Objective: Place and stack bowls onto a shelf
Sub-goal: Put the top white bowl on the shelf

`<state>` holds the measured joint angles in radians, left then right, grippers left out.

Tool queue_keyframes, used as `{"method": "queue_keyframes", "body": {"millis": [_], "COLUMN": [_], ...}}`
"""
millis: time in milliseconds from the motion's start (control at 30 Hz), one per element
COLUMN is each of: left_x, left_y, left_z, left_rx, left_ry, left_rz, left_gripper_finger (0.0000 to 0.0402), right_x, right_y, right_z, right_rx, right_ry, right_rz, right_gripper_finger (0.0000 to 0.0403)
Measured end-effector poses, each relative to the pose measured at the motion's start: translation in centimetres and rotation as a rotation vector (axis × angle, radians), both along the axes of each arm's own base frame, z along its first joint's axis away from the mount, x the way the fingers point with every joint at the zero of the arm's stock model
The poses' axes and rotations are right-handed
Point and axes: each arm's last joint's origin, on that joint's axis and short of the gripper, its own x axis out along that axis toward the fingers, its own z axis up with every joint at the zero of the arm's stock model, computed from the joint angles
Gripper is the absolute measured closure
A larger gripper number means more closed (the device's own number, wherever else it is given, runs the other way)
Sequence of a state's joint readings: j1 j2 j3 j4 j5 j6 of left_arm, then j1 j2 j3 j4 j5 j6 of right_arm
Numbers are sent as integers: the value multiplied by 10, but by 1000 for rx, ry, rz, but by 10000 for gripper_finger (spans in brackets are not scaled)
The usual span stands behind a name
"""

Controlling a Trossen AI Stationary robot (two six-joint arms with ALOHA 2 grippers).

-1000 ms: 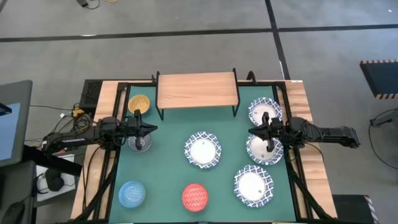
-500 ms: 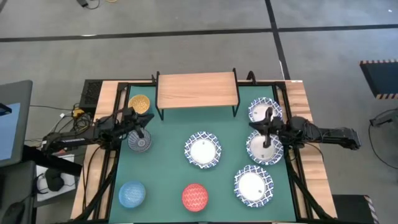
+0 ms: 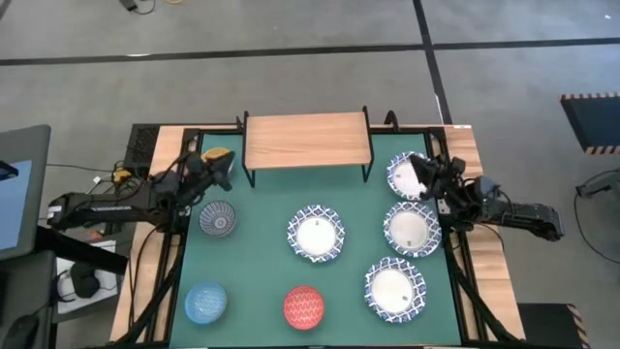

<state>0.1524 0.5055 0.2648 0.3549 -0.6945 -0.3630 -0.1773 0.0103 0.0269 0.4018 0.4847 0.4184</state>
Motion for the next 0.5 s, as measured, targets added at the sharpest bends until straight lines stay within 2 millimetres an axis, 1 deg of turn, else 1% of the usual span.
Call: {"method": "queue_keyframes", "body": {"millis": [67,133,167,267,367,433,500], "left_x": [14,28,36,52,65,70,74], "left_y": [2,4,6,14,26,34,42], "left_z": [13,23,27,40,50,57,64], "left_rx": [27,26,16,-33,-52,-55,-70], "left_ry": [75,155,189,247,327,366,356], "left_rz": [3,11,26,75,16,-29,-57], "left_gripper_finger": [401,401,401,401,401,401,401], "right_x": [3,6,7,12,22,29,35], "right_y": [-5,-10,-12,-18,-28,-40,-56], "right_z": [-6,-11,-9,11,35,51,56], "right_rx": [128,226,261,328,349,376,475], "right_ry": [-3,40,53,92,227,377,574], "right_rz": [-38,-52,-49,-27,-58,-135,-231], "right_gripper_finger": [360,360,360,360,360,360,360]}}
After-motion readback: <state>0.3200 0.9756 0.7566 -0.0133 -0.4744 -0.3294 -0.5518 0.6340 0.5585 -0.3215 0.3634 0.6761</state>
